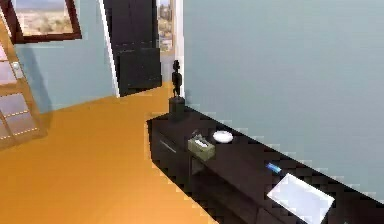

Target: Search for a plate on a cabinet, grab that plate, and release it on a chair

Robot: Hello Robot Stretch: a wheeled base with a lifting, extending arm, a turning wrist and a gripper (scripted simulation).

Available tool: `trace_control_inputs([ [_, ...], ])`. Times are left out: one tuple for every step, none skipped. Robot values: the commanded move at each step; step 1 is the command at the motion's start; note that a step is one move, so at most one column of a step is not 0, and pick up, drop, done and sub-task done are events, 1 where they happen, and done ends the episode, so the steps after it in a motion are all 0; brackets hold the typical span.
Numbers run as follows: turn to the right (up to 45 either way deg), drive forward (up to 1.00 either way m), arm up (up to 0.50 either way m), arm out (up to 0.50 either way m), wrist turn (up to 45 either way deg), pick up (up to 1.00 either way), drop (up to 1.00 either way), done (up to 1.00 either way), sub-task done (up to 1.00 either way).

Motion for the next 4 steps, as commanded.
trace_control_inputs([
  [-39.0, 0.0, 0.0, 0.0, 0.0, 0.0, 0.0, 0.0, 0.0],
  [0.0, 0.15, 0.0, 0.0, 0.0, 0.0, 0.0, 0.0, 0.0],
  [45.0, 0.0, 0.0, 0.0, 0.0, 0.0, 0.0, 0.0, 0.0],
  [33.0, 0.0, 0.0, 0.0, 0.0, 0.0, 0.0, 0.0, 0.0],
])
